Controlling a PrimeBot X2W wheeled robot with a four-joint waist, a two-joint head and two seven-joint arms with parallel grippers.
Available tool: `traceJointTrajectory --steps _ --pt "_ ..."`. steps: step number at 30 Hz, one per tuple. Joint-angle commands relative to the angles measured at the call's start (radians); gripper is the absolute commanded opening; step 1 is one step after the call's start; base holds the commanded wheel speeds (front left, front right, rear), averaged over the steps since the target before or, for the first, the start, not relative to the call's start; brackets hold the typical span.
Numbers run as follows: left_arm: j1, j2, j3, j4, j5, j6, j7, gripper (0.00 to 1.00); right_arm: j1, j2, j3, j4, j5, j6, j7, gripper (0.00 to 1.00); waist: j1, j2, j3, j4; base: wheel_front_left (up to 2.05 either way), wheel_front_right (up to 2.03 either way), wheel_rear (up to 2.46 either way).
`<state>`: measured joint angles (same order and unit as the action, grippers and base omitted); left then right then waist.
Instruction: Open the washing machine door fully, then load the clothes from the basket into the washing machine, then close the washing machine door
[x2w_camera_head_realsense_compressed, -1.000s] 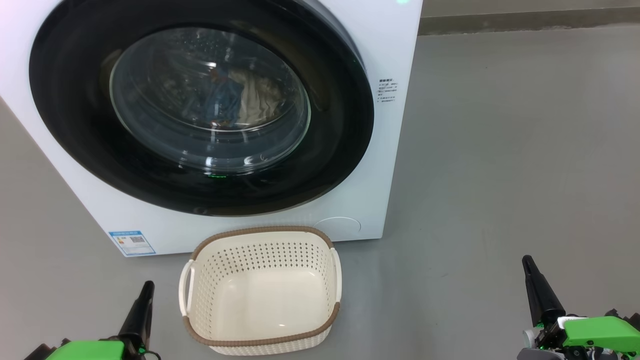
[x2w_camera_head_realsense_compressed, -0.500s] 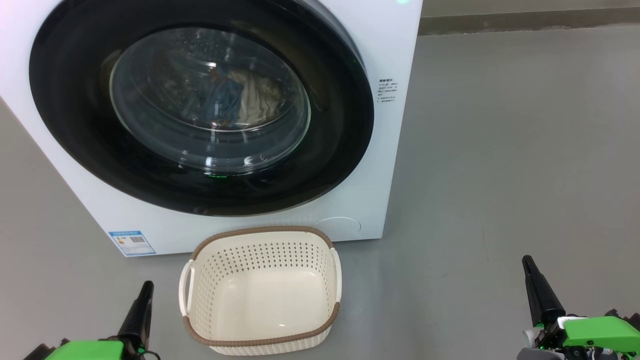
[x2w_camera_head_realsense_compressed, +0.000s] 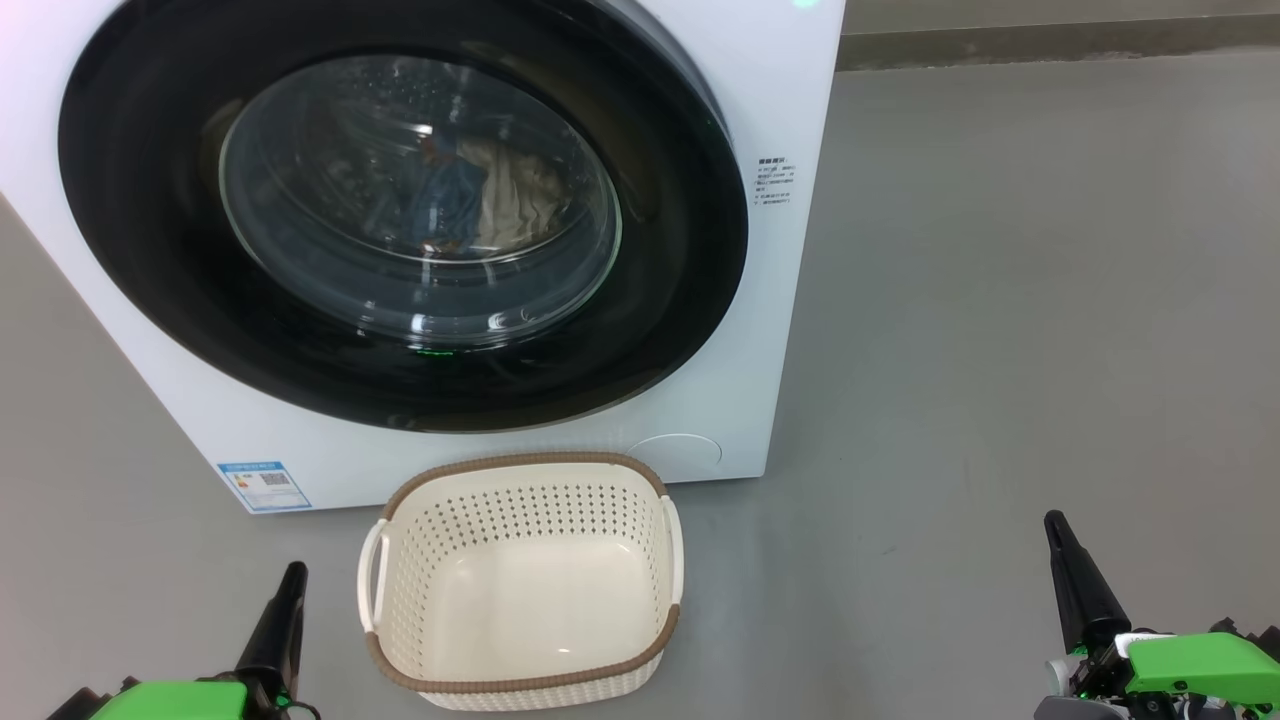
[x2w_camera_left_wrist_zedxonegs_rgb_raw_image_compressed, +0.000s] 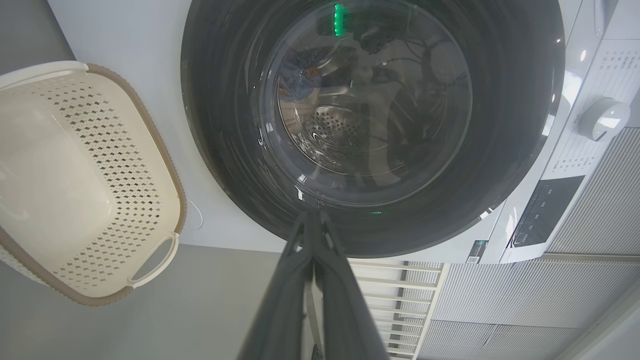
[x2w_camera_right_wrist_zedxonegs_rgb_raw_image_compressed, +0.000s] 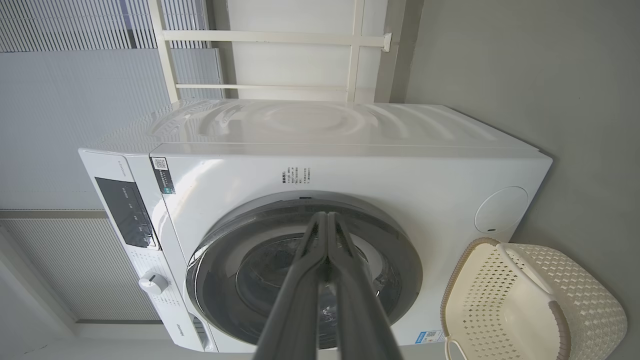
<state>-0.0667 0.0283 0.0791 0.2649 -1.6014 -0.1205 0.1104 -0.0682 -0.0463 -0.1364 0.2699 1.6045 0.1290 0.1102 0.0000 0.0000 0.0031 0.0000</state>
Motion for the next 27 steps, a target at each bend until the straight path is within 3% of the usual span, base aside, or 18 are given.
traceJointTrajectory --steps 1,27 --pt "-0.041 0.022 0.034 -0.02 -0.007 -0.01 0.003 0.0 -0.04 -0.004 0.022 -0.025 0.004 0.002 0.004 0.0 0.0 0.0 0.0 0.0 0.0 0.0 0.0" --pt "-0.041 0.022 0.034 -0.02 -0.007 -0.01 0.003 0.0 -0.04 -0.004 0.022 -0.025 0.004 0.002 0.003 0.0 0.0 0.0 0.0 0.0 0.0 0.0 0.0"
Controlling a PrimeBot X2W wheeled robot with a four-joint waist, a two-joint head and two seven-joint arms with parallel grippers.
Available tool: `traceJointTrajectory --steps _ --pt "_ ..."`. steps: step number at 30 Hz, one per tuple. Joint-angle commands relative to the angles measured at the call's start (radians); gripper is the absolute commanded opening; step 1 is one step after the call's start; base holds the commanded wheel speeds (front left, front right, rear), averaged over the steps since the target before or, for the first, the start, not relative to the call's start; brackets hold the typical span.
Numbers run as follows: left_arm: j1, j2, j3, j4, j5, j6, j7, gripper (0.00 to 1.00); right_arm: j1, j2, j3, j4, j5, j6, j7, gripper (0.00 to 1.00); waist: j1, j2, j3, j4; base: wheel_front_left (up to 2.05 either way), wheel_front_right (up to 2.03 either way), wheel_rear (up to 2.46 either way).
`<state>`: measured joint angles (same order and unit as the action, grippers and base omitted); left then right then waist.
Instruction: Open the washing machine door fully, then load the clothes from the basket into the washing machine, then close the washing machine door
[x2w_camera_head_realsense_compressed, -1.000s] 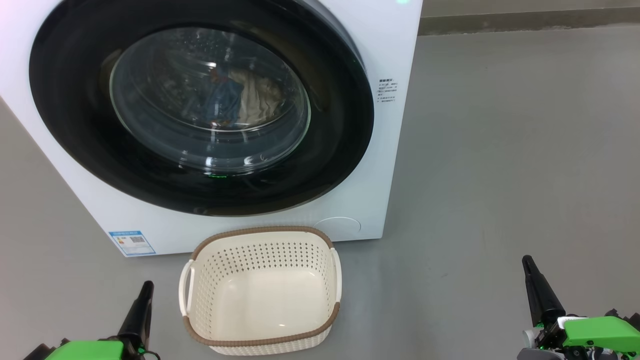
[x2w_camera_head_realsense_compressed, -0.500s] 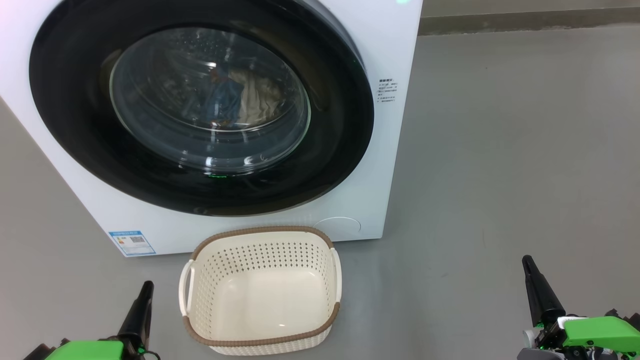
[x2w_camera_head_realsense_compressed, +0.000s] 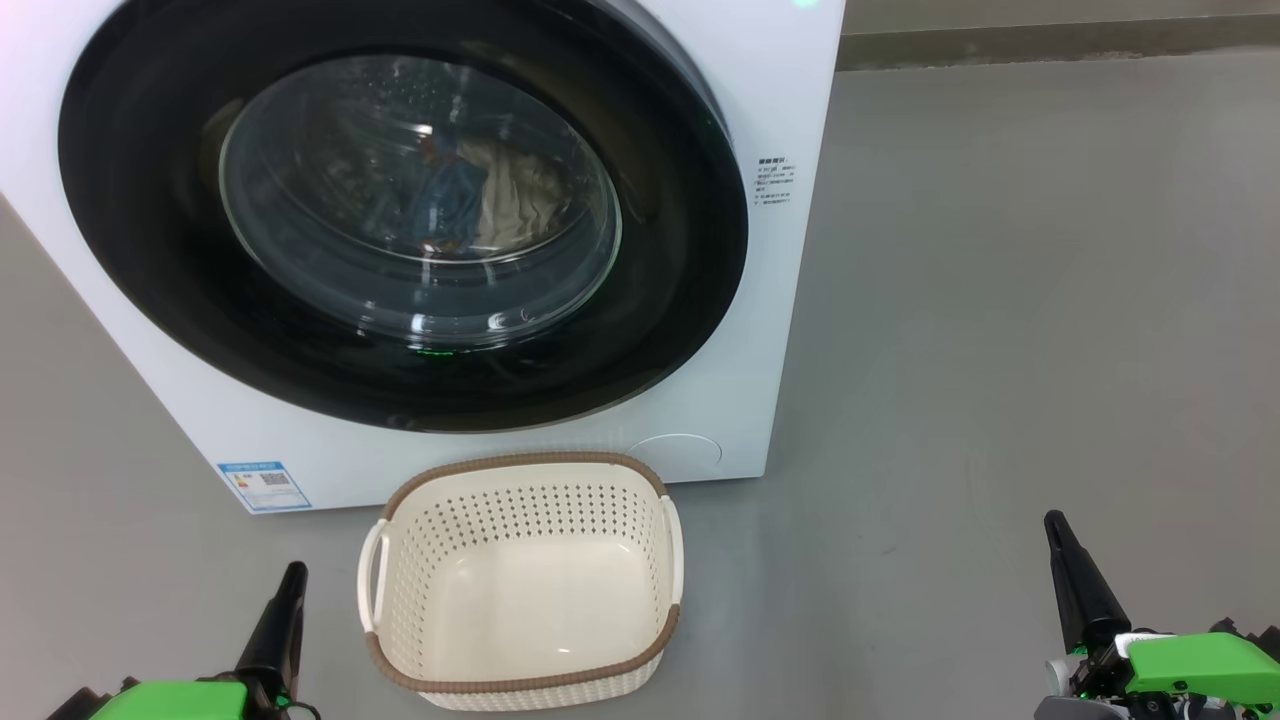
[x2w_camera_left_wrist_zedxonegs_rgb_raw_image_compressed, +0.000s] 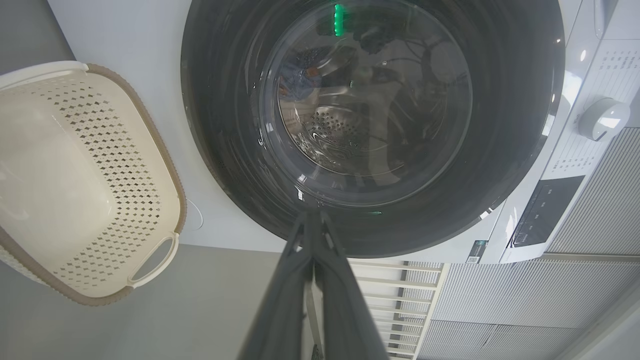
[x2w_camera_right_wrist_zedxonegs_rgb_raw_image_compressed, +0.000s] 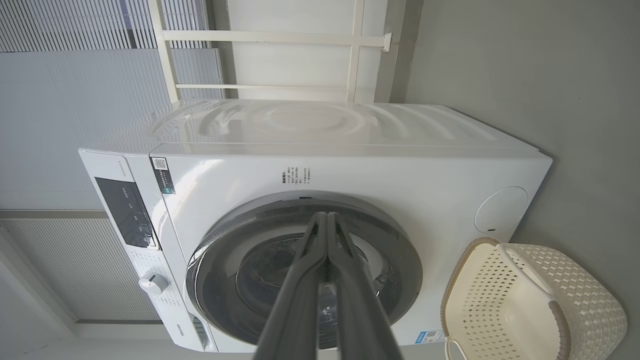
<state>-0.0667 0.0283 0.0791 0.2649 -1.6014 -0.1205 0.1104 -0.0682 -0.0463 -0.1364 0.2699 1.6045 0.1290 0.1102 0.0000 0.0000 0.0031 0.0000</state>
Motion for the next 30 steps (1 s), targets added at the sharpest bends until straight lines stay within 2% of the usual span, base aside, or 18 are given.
traceJointTrajectory --steps 1,30 --pt "-0.041 0.022 0.034 -0.02 -0.007 -0.01 0.003 0.0 -0.04 -0.004 0.022 -0.025 0.004 0.002 0.003 0.0 0.0 0.0 0.0 0.0 0.0 0.0 0.0" --pt "-0.041 0.022 0.034 -0.02 -0.007 -0.01 0.003 0.0 -0.04 -0.004 0.022 -0.025 0.004 0.002 0.003 0.0 0.0 0.0 0.0 0.0 0.0 0.0 0.0"
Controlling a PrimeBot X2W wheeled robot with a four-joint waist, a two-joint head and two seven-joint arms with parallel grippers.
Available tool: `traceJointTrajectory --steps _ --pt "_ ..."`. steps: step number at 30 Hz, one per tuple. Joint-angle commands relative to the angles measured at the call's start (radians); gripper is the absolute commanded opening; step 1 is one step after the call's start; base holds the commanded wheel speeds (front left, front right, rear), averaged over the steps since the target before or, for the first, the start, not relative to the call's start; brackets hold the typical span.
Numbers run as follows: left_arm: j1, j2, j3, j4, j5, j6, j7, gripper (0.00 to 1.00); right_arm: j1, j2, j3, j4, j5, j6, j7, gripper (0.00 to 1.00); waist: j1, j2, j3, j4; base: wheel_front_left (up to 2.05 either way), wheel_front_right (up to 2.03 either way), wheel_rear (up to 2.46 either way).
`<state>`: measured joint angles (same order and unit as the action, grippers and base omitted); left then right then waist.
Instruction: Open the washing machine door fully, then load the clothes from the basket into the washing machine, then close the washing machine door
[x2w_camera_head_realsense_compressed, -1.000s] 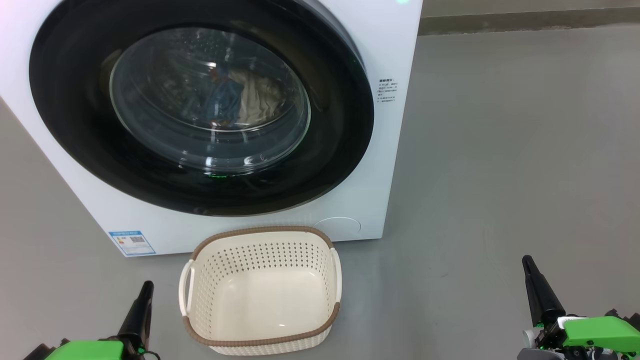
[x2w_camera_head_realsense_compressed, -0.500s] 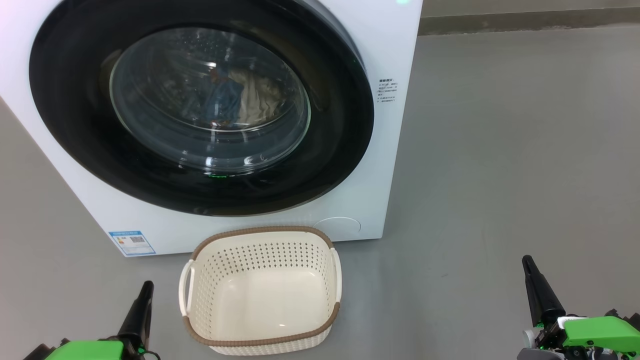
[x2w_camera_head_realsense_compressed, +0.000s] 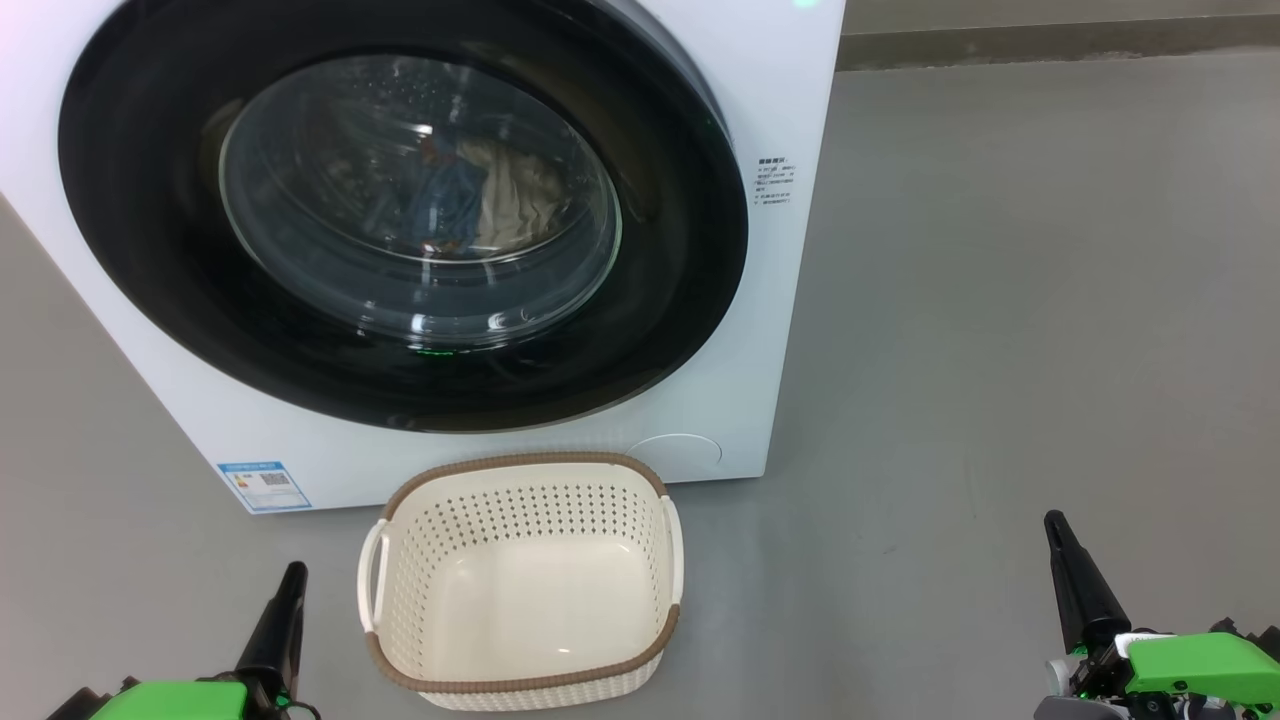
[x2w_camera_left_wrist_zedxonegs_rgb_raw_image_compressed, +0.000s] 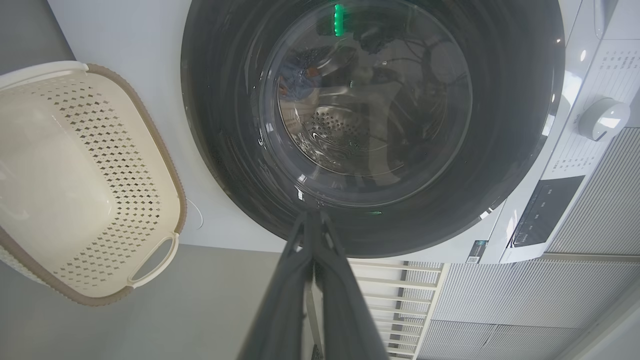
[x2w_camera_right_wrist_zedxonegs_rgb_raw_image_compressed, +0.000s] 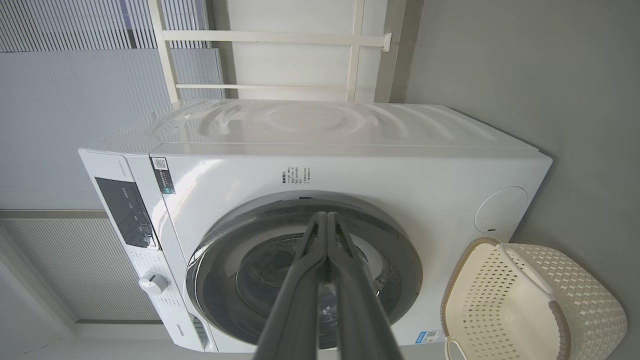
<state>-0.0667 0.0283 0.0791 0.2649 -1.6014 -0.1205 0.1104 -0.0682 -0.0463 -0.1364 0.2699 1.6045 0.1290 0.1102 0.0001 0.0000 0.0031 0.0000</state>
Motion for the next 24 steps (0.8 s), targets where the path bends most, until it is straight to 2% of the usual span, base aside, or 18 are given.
traceJointTrajectory --steps 1,24 --pt "-0.041 0.022 0.034 -0.02 -0.007 -0.01 0.003 0.0 -0.04 -0.004 0.022 -0.025 0.004 0.002 0.003 0.0 0.0 0.0 0.0 0.0 0.0 0.0 0.0" --pt "-0.041 0.022 0.034 -0.02 -0.007 -0.01 0.003 0.0 -0.04 -0.004 0.023 -0.025 0.004 0.002 0.003 0.0 0.0 0.0 0.0 0.0 0.0 0.0 0.0"
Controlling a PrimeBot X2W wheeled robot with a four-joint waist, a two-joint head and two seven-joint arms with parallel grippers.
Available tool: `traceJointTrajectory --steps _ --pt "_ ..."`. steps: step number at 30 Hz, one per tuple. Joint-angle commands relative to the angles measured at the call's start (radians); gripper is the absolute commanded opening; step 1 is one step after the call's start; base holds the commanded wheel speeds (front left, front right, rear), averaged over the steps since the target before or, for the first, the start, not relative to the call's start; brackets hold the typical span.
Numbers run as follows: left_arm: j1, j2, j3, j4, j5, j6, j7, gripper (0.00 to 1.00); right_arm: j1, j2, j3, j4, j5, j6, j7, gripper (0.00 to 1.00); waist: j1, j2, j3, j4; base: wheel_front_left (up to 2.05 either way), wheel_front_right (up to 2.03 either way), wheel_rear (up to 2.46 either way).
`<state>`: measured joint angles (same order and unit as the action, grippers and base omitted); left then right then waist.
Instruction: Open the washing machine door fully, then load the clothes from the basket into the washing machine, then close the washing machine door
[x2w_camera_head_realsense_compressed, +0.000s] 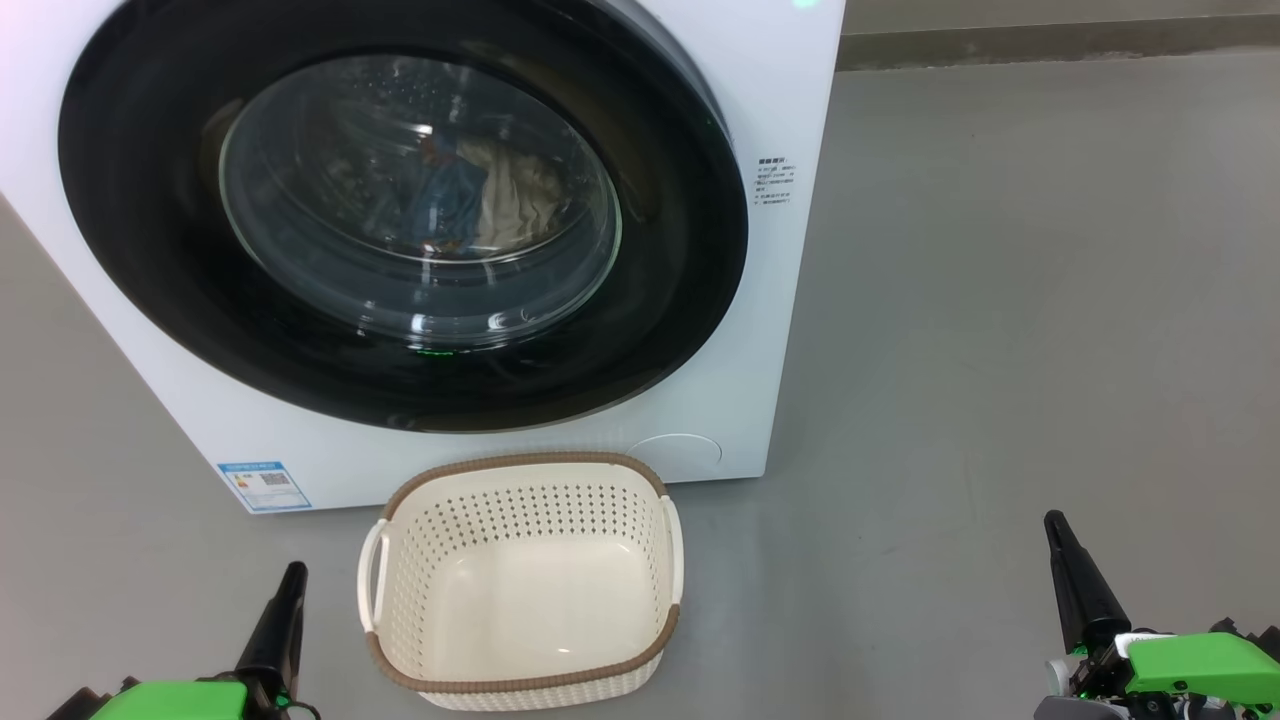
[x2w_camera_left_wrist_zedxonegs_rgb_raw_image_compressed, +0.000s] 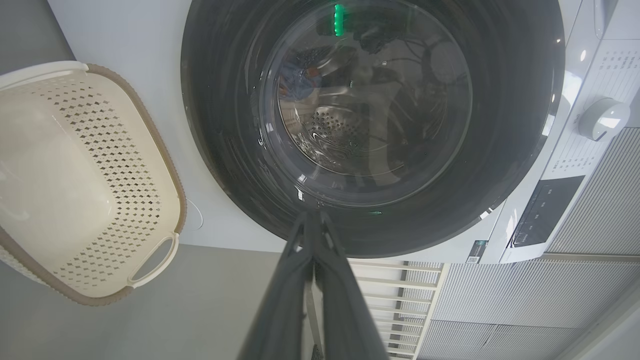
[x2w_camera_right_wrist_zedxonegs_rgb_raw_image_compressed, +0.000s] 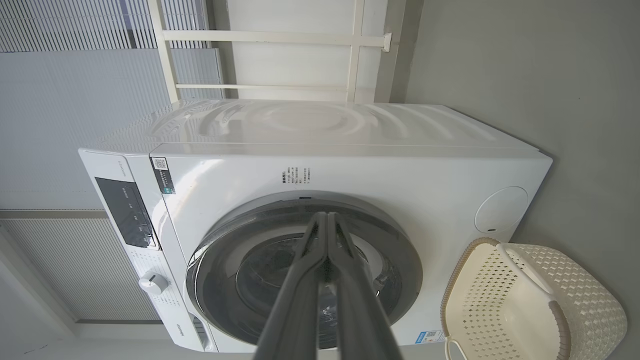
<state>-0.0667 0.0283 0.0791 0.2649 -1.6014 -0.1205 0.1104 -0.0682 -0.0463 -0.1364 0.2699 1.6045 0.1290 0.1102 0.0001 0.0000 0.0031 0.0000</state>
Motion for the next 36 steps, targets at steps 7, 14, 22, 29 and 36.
traceJointTrajectory --steps 7,14,22,29,36 --pt "-0.041 0.022 0.034 -0.02 -0.007 -0.01 0.003 0.0 -0.04 -0.004 0.023 -0.025 0.004 0.002 0.003 0.0 0.0 0.0 0.0 0.0 0.0 0.0 0.0" --pt "-0.041 0.022 0.034 -0.02 -0.007 -0.01 0.003 0.0 -0.04 -0.004 0.023 -0.025 0.004 0.002 0.003 0.0 0.0 0.0 0.0 0.0 0.0 0.0 0.0" --pt "-0.041 0.022 0.034 -0.02 -0.007 -0.01 0.003 0.0 -0.04 -0.004 0.023 -0.025 0.004 0.002 0.003 0.0 0.0 0.0 0.0 0.0 0.0 0.0 0.0" --pt "-0.041 0.022 0.034 -0.02 -0.007 -0.01 0.003 0.0 -0.04 -0.004 0.023 -0.025 0.004 0.002 0.003 0.0 0.0 0.0 0.0 0.0 0.0 0.0 0.0" --pt "-0.041 0.022 0.034 -0.02 -0.008 -0.01 0.003 0.0 -0.04 -0.004 0.023 -0.025 0.004 0.002 0.003 0.0 0.0 0.0 0.0 0.0 0.0 0.0 0.0"
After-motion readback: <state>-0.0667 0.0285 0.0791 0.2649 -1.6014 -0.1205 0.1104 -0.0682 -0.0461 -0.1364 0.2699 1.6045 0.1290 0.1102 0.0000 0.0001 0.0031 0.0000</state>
